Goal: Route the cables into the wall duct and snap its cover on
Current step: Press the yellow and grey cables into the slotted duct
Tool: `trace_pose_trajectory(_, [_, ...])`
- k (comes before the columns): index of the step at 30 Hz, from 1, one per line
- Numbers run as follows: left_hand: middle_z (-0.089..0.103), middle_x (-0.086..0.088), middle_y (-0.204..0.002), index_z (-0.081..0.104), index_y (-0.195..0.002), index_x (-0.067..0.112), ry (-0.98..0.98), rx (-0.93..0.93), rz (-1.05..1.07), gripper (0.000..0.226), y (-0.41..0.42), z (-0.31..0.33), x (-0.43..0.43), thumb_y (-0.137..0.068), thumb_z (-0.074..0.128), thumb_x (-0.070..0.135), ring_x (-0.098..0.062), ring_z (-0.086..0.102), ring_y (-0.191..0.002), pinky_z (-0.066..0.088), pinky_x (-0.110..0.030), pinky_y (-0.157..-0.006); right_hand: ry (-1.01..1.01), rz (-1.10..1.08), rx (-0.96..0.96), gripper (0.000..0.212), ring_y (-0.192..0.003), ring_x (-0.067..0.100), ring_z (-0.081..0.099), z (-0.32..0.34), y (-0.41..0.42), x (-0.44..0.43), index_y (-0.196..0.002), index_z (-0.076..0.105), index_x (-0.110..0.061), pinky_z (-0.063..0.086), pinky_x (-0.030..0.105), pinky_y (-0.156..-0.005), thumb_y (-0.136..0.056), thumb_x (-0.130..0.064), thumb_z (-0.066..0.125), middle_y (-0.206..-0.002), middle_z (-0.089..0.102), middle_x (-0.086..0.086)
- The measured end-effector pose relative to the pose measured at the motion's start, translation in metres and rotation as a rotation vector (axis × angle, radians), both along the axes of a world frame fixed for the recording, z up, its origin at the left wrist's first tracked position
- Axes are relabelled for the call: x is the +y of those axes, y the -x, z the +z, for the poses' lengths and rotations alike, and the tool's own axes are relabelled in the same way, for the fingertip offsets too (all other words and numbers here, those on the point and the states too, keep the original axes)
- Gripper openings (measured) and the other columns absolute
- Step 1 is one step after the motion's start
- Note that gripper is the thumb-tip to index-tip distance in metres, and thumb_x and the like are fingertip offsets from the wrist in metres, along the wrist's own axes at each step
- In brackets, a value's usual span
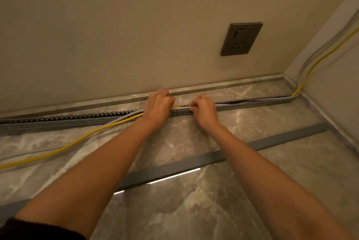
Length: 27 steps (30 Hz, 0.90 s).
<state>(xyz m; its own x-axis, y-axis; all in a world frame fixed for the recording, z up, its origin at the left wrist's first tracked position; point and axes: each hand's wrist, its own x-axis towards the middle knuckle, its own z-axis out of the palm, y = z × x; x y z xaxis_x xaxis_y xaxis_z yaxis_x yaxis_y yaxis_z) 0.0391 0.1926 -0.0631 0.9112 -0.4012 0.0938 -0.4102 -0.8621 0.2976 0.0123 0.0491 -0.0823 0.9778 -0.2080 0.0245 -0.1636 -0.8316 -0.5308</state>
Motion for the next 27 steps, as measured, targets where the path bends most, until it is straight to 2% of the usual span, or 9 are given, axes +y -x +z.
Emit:
trace_pose_trajectory(4, [0.069, -0.021, -0.103, 0.072, -0.090, 0.002, 0.219, 0.230, 0.185, 0.014, -0.008, -0.003, -0.002, -0.085, 0.060, 0.006, -0.034, 0.062, -0.102, 0.048, -0.036, -0.082, -0.091, -0.071, -0.040, 0.005, -0.105, 0.028, 0.050, 0.002, 0.001, 0.000, -0.089, 0.060, 0.000, 0.035, 0.029, -0.083, -0.084, -0.002, 0.059, -0.105, 0.060, 0.016])
trace_pose_trajectory(8, [0.069, -0.025, -0.104, 0.070, -0.087, -0.002, 0.324, 0.333, 0.340, 0.017, -0.014, -0.006, -0.010, -0.086, 0.054, 0.004, -0.037, 0.063, -0.101, 0.051, -0.039, -0.086, -0.152, -0.104, -0.011, 0.005, -0.098, 0.027, 0.058, 0.000, -0.007, -0.005, -0.078, 0.068, 0.000, 0.039, 0.027, -0.078, -0.080, 0.000, 0.063, -0.099, 0.064, 0.015])
trace_pose_trajectory(12, [0.061, -0.019, -0.120, 0.062, -0.106, -0.001, 0.245, 0.342, 0.338, 0.022, -0.015, -0.006, -0.016, -0.087, 0.051, 0.003, -0.036, 0.055, -0.114, 0.047, -0.042, -0.095, -0.142, -0.179, -0.006, 0.011, -0.104, 0.032, 0.058, -0.004, -0.012, -0.005, -0.082, 0.073, 0.000, 0.046, 0.036, -0.089, -0.083, -0.003, 0.062, -0.101, 0.067, 0.020])
trace_pose_trajectory(15, [0.060, -0.019, -0.119, 0.058, -0.102, 0.003, 0.177, 0.341, 0.203, 0.014, -0.018, -0.007, -0.011, -0.089, 0.053, 0.006, -0.035, 0.054, -0.112, 0.044, -0.040, -0.092, -0.077, -0.194, 0.044, 0.017, -0.099, 0.034, 0.063, 0.002, -0.015, -0.005, -0.085, 0.075, -0.005, 0.051, 0.041, -0.089, -0.085, -0.007, 0.057, -0.096, 0.072, 0.019])
trace_pose_trajectory(17, [0.062, -0.019, -0.115, 0.056, -0.092, 0.009, 0.122, 0.355, 0.104, 0.003, -0.018, -0.006, -0.005, -0.090, 0.058, 0.011, -0.034, 0.055, -0.107, 0.044, -0.039, -0.088, -0.077, -0.187, 0.083, 0.018, -0.096, 0.033, 0.064, 0.007, -0.015, -0.005, -0.086, 0.075, -0.006, 0.051, 0.038, -0.086, -0.086, -0.010, 0.057, -0.094, 0.072, 0.019])
trace_pose_trajectory(18, [0.062, -0.020, -0.113, 0.055, -0.091, 0.010, 0.103, 0.345, 0.071, 0.006, -0.017, -0.006, -0.002, -0.090, 0.060, 0.014, -0.033, 0.055, -0.105, 0.044, -0.038, -0.086, -0.065, -0.173, 0.083, 0.019, -0.095, 0.033, 0.065, 0.007, -0.014, -0.005, -0.087, 0.074, -0.006, 0.050, 0.037, -0.084, -0.087, -0.010, 0.056, -0.093, 0.072, 0.020])
trace_pose_trajectory(21, [0.059, -0.020, -0.115, 0.057, -0.102, 0.003, 0.052, 0.255, 0.040, 0.017, -0.011, -0.004, -0.002, -0.093, 0.056, 0.017, -0.034, 0.054, -0.105, 0.041, -0.036, -0.080, -0.039, -0.110, 0.040, 0.021, -0.095, 0.033, 0.063, 0.006, -0.007, -0.004, -0.089, 0.074, -0.004, 0.048, 0.033, -0.078, -0.089, -0.009, 0.054, -0.094, 0.071, 0.020])
trace_pose_trajectory(24, [0.054, -0.023, -0.124, 0.051, -0.114, -0.001, -0.054, 0.205, 0.050, 0.024, -0.006, -0.003, -0.009, -0.095, 0.050, 0.014, -0.038, 0.051, -0.113, 0.041, -0.041, -0.088, -0.053, -0.058, 0.048, 0.019, -0.096, 0.028, 0.061, 0.007, 0.000, -0.006, -0.097, 0.073, -0.006, 0.040, 0.026, -0.075, -0.089, -0.011, 0.056, -0.097, 0.069, 0.017])
trace_pose_trajectory(27, [0.053, -0.024, -0.127, 0.053, -0.117, -0.003, -0.104, 0.202, 0.125, 0.027, -0.006, 0.002, -0.017, -0.094, 0.048, 0.012, -0.040, 0.050, -0.118, 0.043, -0.042, -0.093, -0.062, -0.022, 0.087, 0.018, -0.098, 0.027, 0.059, 0.009, 0.002, -0.010, -0.100, 0.072, -0.009, 0.035, 0.023, -0.074, -0.088, -0.012, 0.058, -0.081, 0.062, 0.007])
